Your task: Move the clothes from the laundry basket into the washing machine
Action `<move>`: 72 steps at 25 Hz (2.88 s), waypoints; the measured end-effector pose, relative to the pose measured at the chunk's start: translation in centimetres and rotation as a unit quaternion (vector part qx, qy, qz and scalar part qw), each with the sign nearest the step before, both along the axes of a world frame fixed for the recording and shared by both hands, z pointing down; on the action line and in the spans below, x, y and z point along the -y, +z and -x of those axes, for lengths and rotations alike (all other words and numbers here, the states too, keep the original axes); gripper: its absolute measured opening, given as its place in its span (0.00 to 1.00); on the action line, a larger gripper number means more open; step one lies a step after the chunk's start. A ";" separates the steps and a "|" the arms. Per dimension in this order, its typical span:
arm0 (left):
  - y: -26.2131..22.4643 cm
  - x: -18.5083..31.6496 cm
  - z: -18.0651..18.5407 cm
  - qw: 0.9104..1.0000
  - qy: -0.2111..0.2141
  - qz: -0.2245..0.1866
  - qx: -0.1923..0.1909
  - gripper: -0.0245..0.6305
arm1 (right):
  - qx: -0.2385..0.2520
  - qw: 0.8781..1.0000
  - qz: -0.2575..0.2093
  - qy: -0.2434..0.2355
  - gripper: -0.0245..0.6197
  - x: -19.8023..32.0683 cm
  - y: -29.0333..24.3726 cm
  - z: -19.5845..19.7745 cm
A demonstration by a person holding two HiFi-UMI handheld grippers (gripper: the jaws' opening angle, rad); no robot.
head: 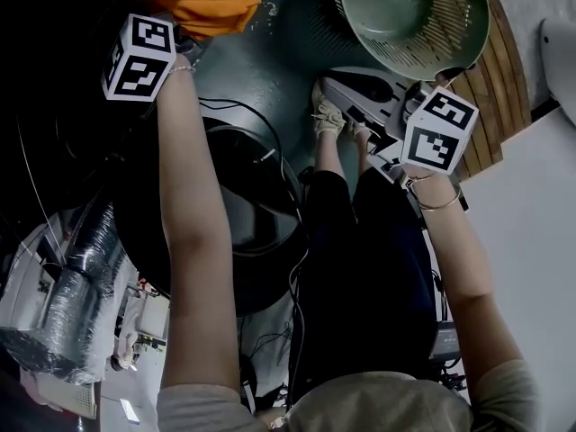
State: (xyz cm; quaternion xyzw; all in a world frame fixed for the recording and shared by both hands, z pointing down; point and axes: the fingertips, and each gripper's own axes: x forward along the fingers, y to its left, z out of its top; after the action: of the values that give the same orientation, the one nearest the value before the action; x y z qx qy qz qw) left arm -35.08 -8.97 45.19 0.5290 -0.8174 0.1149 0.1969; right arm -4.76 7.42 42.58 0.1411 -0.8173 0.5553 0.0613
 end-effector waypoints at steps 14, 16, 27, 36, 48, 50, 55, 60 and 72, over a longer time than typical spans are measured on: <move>5.3 -7.2 -7.7 0.990 -0.015 0.072 -0.117 0.52 | -0.002 1.000 0.003 -0.003 0.07 -0.7 0.2 0.2; 7.8 -8.6 -9.1 0.984 -0.017 0.102 -0.147 0.54 | -0.001 1.000 0.004 -0.003 0.07 -0.6 0.4 0.2; 12.5 -7.4 -8.4 0.976 -0.027 0.168 -0.138 0.28 | -0.014 1.000 0.014 -0.008 0.07 -0.8 1.4 -0.7; 4.5 -3.4 -3.3 0.997 0.011 0.078 -0.028 0.14 | -0.003 1.000 0.009 -0.002 0.07 -0.5 0.4 -0.5; 3.1 -1.2 0.3 0.998 -0.039 0.039 -0.038 0.34 | 0.007 1.000 0.010 0.001 0.07 -0.8 0.4 0.1; 3.8 -3.0 -0.8 0.997 -0.041 0.045 -0.051 0.38 | 0.007 1.000 0.013 0.001 0.07 -0.9 0.4 0.1; 8.0 -6.7 -5.0 0.991 -0.012 0.104 -0.083 0.41 | 0.005 1.000 0.017 0.001 0.07 -1.0 0.7 -0.1; 11.4 -5.8 -3.3 0.984 0.000 0.158 -0.077 0.41 | 0.004 1.000 0.013 0.000 0.07 -0.6 1.0 -0.1; 8.3 -0.6 2.0 0.992 0.015 0.119 0.036 0.10 | 0.003 1.000 0.008 0.000 0.07 0.2 1.5 0.3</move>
State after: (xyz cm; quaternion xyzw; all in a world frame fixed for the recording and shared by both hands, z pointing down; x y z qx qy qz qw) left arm -37.10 -8.32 53.50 0.5093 -0.7965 0.2337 0.2270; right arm -5.03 7.22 44.10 0.1389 -0.8133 0.5620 0.0594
